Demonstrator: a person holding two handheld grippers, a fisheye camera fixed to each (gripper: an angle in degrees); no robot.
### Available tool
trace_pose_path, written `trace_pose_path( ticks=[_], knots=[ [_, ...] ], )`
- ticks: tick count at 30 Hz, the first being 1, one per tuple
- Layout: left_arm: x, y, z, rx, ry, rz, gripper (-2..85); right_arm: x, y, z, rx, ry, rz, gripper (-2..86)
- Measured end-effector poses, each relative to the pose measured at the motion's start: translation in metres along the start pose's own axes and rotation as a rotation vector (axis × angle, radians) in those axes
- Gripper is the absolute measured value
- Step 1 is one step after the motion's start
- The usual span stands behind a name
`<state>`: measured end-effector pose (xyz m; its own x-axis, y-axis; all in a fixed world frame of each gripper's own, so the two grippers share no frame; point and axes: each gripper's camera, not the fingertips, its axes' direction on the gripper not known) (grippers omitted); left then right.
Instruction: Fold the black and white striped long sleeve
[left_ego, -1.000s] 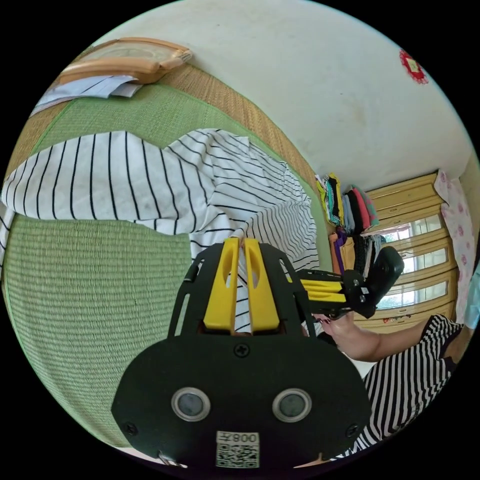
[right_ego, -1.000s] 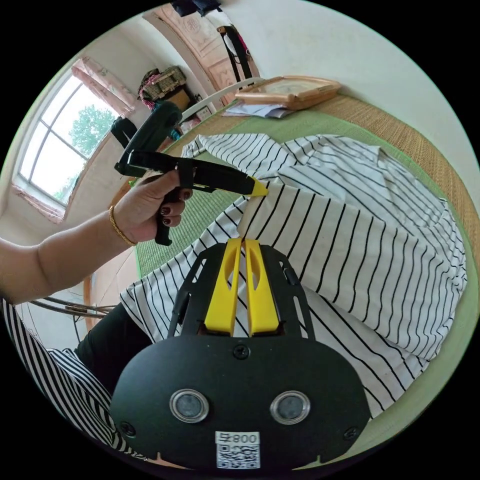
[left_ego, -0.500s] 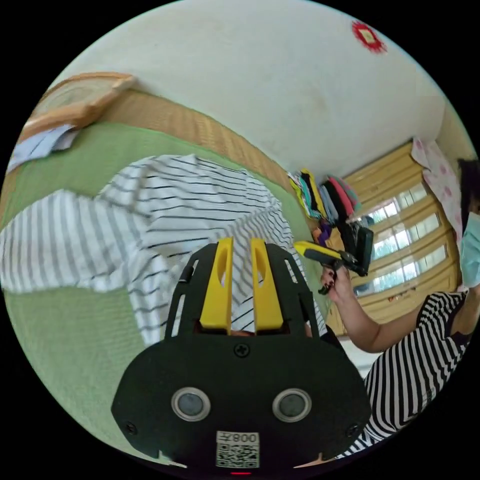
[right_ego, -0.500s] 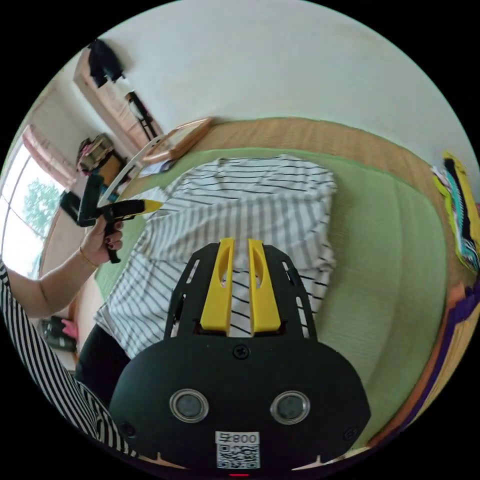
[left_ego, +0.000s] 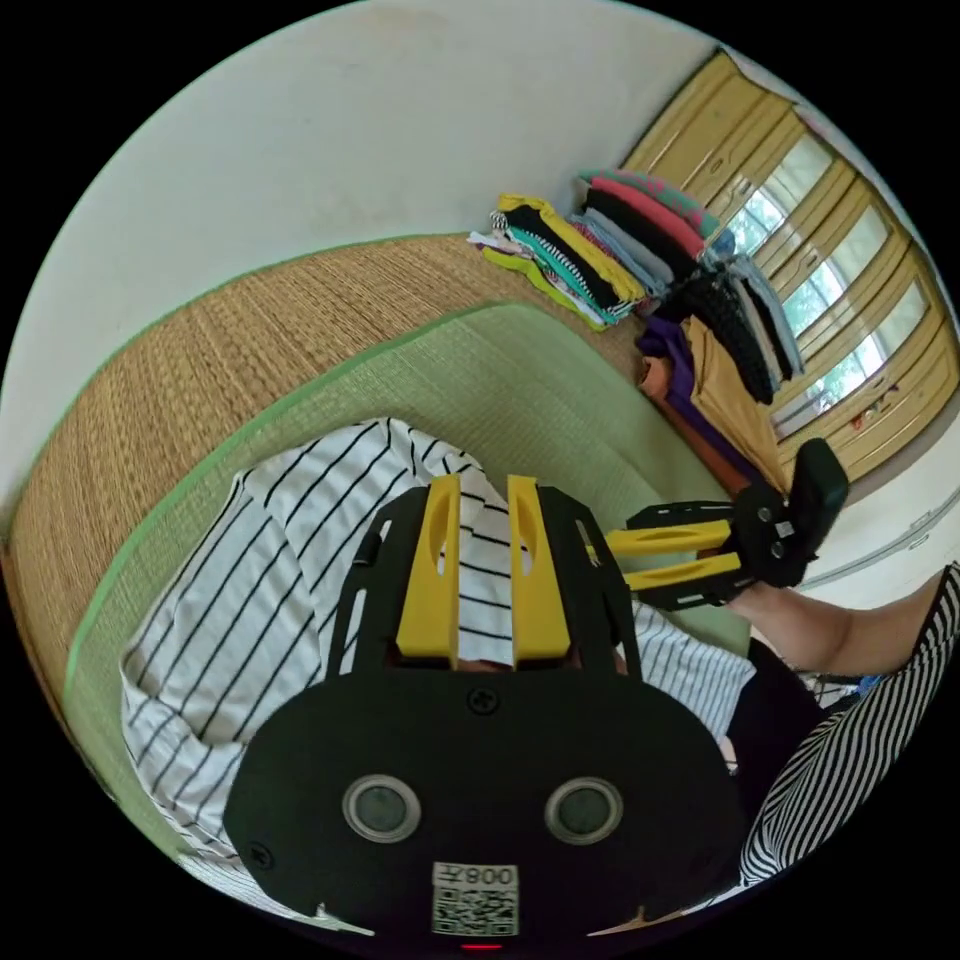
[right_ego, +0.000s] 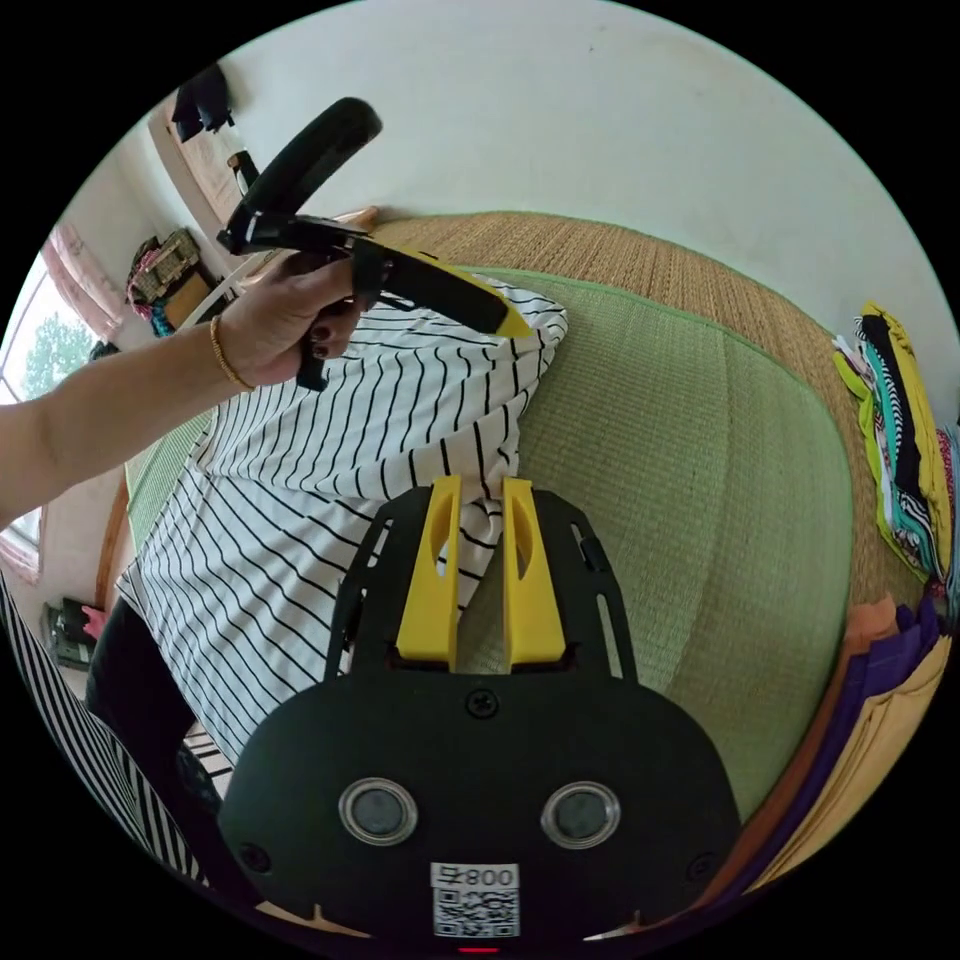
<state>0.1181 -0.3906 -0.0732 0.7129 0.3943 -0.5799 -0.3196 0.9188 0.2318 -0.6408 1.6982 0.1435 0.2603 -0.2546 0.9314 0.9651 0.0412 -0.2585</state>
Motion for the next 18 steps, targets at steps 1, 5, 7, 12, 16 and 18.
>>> trace_pose_path(
  ticks=[1,5,7,12,16,18],
  knots=[
    [0.003,-0.008,0.003,-0.02,-0.019,0.011,6.9,0.002,0.002,0.004,-0.005,-0.001,0.002,6.5],
    [0.02,-0.054,0.014,-0.115,-0.107,0.038,3.0,0.015,0.024,0.023,0.003,-0.043,0.01,3.3],
    [0.024,-0.069,0.008,-0.094,-0.108,0.027,2.2,0.019,0.035,0.025,0.022,-0.049,0.017,2.5],
    [0.01,-0.106,-0.023,0.065,0.071,-0.112,1.2,0.039,0.076,0.025,0.09,-0.109,0.056,1.5],
    [-0.002,-0.132,-0.02,0.047,0.12,-0.174,1.1,0.064,0.099,0.034,0.119,-0.166,0.122,1.2],
    [-0.01,-0.147,-0.013,0.049,0.191,-0.228,1.1,0.078,0.111,0.046,0.125,-0.197,0.161,1.0]
  ],
)
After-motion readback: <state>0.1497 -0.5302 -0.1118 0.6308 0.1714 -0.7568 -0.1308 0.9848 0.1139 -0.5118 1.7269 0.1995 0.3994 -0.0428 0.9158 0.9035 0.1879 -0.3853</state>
